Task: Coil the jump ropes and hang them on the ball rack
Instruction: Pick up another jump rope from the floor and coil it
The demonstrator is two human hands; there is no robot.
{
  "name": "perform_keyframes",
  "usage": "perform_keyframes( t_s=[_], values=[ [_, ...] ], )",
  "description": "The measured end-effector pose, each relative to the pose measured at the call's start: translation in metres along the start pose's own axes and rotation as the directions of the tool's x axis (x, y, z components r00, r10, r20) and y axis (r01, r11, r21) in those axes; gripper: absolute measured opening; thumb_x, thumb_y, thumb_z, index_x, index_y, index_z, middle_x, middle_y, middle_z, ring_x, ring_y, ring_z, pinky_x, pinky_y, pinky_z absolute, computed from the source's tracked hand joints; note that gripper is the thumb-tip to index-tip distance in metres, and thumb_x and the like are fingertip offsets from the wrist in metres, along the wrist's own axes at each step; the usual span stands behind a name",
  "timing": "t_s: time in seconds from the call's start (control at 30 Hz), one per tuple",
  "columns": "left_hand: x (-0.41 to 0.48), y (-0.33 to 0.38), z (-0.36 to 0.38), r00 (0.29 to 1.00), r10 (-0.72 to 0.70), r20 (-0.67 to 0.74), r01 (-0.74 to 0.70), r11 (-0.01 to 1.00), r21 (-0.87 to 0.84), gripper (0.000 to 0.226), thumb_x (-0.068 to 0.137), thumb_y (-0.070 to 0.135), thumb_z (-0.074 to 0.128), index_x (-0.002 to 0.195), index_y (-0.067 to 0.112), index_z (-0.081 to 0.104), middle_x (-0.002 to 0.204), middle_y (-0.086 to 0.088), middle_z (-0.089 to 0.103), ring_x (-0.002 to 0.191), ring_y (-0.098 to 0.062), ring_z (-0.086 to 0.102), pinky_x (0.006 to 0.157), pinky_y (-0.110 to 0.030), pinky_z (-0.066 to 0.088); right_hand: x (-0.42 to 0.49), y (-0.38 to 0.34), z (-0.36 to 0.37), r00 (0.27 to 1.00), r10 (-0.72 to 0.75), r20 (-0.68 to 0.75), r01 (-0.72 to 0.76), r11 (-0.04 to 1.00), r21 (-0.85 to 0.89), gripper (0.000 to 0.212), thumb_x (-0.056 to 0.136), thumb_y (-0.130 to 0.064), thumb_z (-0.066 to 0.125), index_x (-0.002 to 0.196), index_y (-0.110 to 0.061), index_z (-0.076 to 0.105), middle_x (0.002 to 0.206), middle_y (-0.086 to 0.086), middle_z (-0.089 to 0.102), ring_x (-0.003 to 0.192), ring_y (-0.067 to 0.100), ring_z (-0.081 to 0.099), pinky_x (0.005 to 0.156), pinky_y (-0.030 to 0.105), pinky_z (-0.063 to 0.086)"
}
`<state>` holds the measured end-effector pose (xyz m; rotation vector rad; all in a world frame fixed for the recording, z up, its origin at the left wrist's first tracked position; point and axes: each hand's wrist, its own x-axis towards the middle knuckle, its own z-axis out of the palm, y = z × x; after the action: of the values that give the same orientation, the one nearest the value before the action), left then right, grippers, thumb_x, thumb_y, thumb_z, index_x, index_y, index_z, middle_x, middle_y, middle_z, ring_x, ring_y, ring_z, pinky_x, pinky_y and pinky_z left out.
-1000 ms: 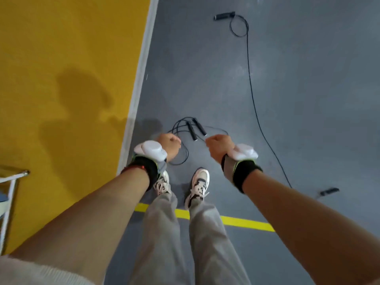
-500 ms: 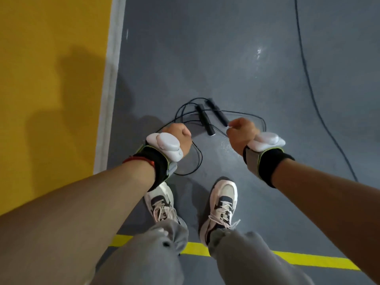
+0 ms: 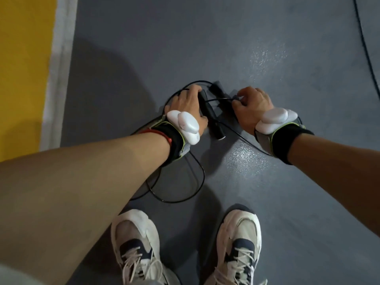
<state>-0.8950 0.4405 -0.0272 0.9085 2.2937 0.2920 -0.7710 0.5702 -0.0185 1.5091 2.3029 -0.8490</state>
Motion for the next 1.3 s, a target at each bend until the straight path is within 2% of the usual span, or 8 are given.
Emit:
perform_keyframes(
  t_s=[0.17,0.3,0.43,0.6,0.77,0.9,1.13,1.3],
  values=[
    [-0.006,-0.004,-0.006,0.999,-0.013,0.04,0.014,1.0,-0.025,0.064,0.084,0.035,0.064,0.139,0.029,0.032,0.113,0.007,0.068,0.108,-0.027,0.063,0.094,-0.043,0.047,-0.012,0.0,0.003,0.995,0.095,-0.016,-0.092,0.988,0.124,0.031,0.086,-0.044,0.05,0.106,-0.027,0.066,0.107,0.003,0.07,0.1,0.029,0.062,0.082,0.036,0.047],
    [-0.025,-0.004,-0.016,0.991,-0.073,0.108,0.083,0.993,-0.089,0.062,0.082,0.033,0.058,0.138,0.026,0.034,0.108,0.004,0.069,0.101,-0.027,0.064,0.089,-0.042,0.051,-0.028,-0.001,-0.003,0.984,0.177,0.029,-0.179,0.979,0.096,0.032,0.088,-0.041,0.051,0.111,-0.025,0.066,0.112,0.007,0.069,0.106,0.03,0.061,0.091,0.038,0.047],
    [-0.034,-0.006,-0.014,0.984,-0.083,0.157,0.067,0.992,0.103,0.064,0.089,0.036,0.054,0.145,0.022,0.027,0.114,-0.006,0.068,0.103,-0.036,0.063,0.086,-0.041,0.051,-0.041,-0.002,0.0,0.976,0.143,0.161,-0.132,0.988,-0.077,0.055,0.082,-0.054,0.058,0.125,-0.02,0.055,0.123,0.01,0.06,0.109,0.036,0.06,0.096,0.044,0.048],
    [-0.018,-0.005,-0.017,0.968,0.249,0.034,-0.248,0.92,0.302,0.067,0.084,0.019,0.067,0.142,0.027,0.034,0.128,-0.004,0.05,0.11,-0.033,0.056,0.079,-0.04,0.044,-0.037,-0.008,0.005,0.996,-0.019,0.083,0.04,0.965,-0.258,0.064,0.078,-0.063,0.061,0.124,-0.02,0.049,0.125,0.005,0.048,0.109,0.034,0.056,0.079,0.041,0.043],
    [0.002,-0.003,-0.005,0.923,0.373,-0.088,-0.294,0.836,0.464,0.057,0.069,0.009,0.075,0.12,0.021,0.052,0.124,-0.005,0.044,0.106,-0.028,0.048,0.076,-0.036,0.031,-0.026,-0.005,0.016,0.979,-0.186,0.083,0.203,0.904,-0.375,0.07,0.073,-0.057,0.072,0.123,-0.016,0.046,0.127,0.008,0.049,0.123,0.032,0.043,0.089,0.043,0.043],
    [0.009,-0.004,-0.001,0.944,0.306,-0.12,-0.237,0.886,0.398,0.059,0.073,0.014,0.072,0.124,0.022,0.044,0.123,-0.003,0.048,0.107,-0.029,0.048,0.081,-0.039,0.034,-0.017,-0.004,0.017,0.979,-0.126,0.159,0.168,0.941,-0.292,0.055,0.084,-0.04,0.071,0.122,-0.012,0.042,0.127,0.009,0.049,0.121,0.033,0.049,0.082,0.042,0.046],
    [-0.012,-0.005,-0.032,0.978,0.05,0.2,-0.099,0.965,0.242,0.041,0.087,0.03,0.065,0.124,0.021,0.052,0.127,-0.006,0.05,0.12,-0.032,0.049,0.097,-0.042,0.041,-0.057,-0.023,-0.01,0.954,-0.133,0.268,0.236,0.887,-0.397,0.03,0.09,-0.03,0.057,0.111,-0.012,0.044,0.112,0.008,0.063,0.097,0.036,0.063,0.069,0.037,0.04],
    [-0.077,0.007,-0.093,0.992,-0.04,0.123,0.036,0.999,0.031,0.033,0.085,0.027,0.062,0.11,0.013,0.046,0.104,-0.006,0.057,0.086,-0.032,0.055,0.069,-0.032,0.034,-0.115,-0.066,-0.073,0.935,-0.21,0.288,0.308,0.881,-0.36,0.031,0.089,-0.028,0.056,0.115,-0.014,0.045,0.114,0.004,0.061,0.098,0.034,0.062,0.07,0.037,0.04]
  ],
)
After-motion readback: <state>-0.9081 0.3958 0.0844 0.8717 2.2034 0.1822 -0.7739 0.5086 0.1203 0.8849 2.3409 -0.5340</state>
